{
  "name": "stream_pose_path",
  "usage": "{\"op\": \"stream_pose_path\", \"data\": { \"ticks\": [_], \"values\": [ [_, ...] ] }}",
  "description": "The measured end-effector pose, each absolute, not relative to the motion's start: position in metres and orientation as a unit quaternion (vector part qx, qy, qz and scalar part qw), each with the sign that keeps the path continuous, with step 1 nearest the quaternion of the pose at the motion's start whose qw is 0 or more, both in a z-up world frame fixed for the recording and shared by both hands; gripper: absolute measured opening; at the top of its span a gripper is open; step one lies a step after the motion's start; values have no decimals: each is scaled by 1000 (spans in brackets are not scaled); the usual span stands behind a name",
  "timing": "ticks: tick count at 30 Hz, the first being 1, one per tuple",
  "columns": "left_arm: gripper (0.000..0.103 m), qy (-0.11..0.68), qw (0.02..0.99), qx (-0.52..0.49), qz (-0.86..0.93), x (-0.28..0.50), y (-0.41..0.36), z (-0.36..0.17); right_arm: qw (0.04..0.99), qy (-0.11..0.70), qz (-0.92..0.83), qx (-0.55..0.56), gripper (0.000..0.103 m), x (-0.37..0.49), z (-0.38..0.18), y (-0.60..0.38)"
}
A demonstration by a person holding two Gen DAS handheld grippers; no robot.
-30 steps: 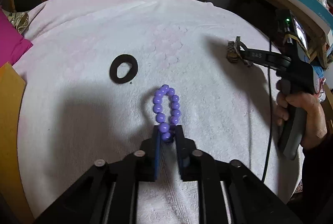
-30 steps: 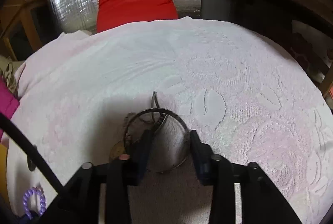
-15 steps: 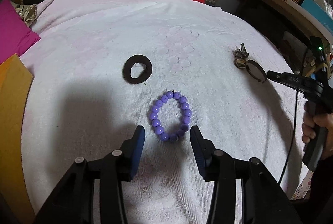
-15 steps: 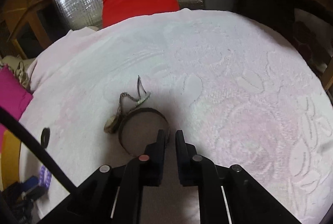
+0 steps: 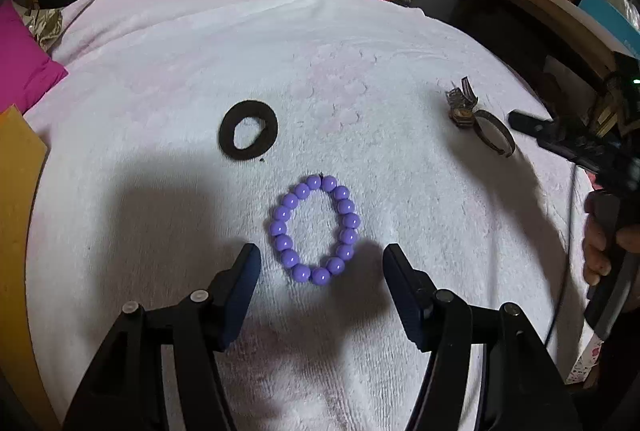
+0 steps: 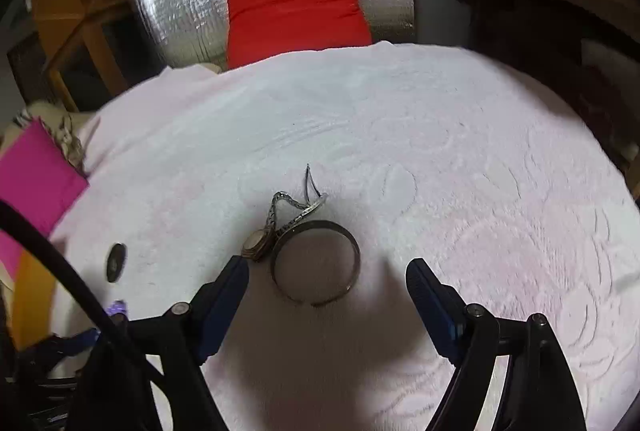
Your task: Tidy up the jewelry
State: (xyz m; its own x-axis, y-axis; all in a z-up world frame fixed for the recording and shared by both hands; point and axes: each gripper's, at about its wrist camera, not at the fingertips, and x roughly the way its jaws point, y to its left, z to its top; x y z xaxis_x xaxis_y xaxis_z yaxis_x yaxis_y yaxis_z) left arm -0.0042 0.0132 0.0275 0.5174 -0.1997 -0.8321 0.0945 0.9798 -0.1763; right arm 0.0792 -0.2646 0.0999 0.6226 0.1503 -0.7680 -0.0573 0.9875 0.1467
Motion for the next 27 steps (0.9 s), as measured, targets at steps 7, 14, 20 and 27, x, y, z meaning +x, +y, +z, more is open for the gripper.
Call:
{"op": "stream_pose_path", "data": {
  "ticks": [7,14,20,27],
  "values": [
    [33,475,875,-53,-80,0,14,26,897,442,28,-13,70,95,70,-238],
    [9,469,876,-73,-84,1,23,29,894,447,33,-24,64,94,75,-233],
    [9,449,887,-74,-78,-9,27,43,884,464,59,5,64,82,88,-235],
    [9,418,903,-80,-67,-26,38,67,883,452,119,42,64,53,113,-219]
  ]
}}
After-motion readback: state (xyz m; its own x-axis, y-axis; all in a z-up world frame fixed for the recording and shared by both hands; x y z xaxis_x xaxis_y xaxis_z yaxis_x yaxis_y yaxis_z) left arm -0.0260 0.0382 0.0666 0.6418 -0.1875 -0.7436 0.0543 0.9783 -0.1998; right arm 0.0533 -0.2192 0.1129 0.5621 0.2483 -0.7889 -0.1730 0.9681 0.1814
